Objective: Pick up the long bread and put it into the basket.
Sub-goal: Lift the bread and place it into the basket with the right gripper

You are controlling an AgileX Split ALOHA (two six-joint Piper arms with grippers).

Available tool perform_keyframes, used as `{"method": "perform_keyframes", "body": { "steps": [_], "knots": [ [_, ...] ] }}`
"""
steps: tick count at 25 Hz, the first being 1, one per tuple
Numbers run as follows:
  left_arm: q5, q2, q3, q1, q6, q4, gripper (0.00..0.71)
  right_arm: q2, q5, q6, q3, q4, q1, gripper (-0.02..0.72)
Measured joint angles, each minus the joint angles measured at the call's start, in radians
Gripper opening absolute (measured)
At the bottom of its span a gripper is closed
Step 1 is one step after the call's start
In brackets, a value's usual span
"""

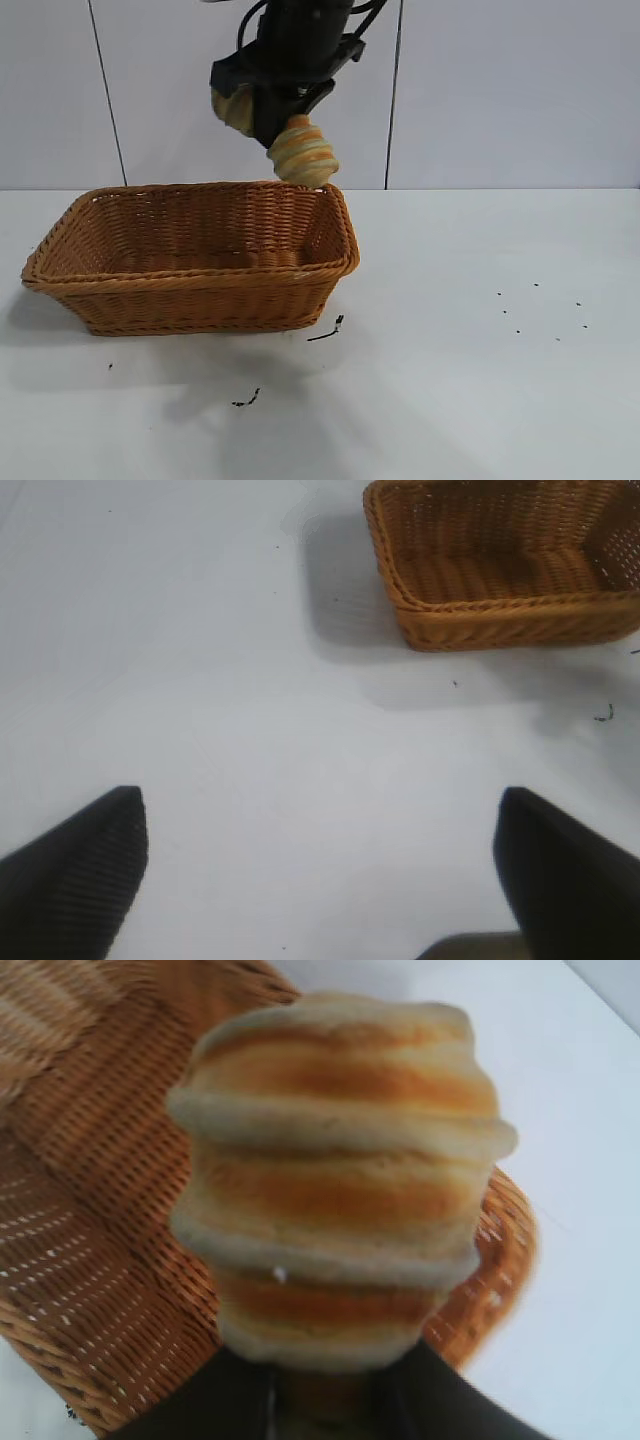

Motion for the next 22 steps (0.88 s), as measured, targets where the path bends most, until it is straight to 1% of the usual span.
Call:
{"method": "perform_keyframes", "body": {
  "steps": [4,6,8,10,12,15,20,21,22],
  "knots": [
    [0.0,0.0,0.0,0.0,0.0,0.0,0.693,0.026,-0.006,-0.184,0.0,0.032,0.0,0.128],
    [0.0,0.0,0.0,0.0,0.0,0.0,0.693,0.042,-0.006,-0.248,0.0,0.047,0.0,0.128],
    [0.0,0.0,0.0,0.0,0.0,0.0,0.693,0.063,-0.005,-0.289,0.0,0.069,0.0,0.128],
    [0.0,0.0,0.0,0.0,0.0,0.0,0.693,0.086,-0.005,-0.309,0.0,0.093,0.0,0.128],
    [0.0,0.0,0.0,0.0,0.0,0.0,0.693,0.11,-0.007,-0.314,0.0,0.106,0.0,0.128],
    [0.0,0.0,0.0,0.0,0.0,0.0,0.693,0.15,-0.024,-0.314,0.0,0.115,0.0,0.128],
    [0.0,0.0,0.0,0.0,0.0,0.0,0.693,0.183,-0.031,-0.313,0.0,0.118,0.0,0.119],
    [0.0,0.0,0.0,0.0,0.0,0.0,0.693,0.183,-0.031,-0.313,0.0,0.122,0.0,0.126],
    [0.0,0.0,0.0,0.0,0.0,0.0,0.693,0.183,-0.031,-0.312,0.0,0.127,0.0,0.158]
  ]
}}
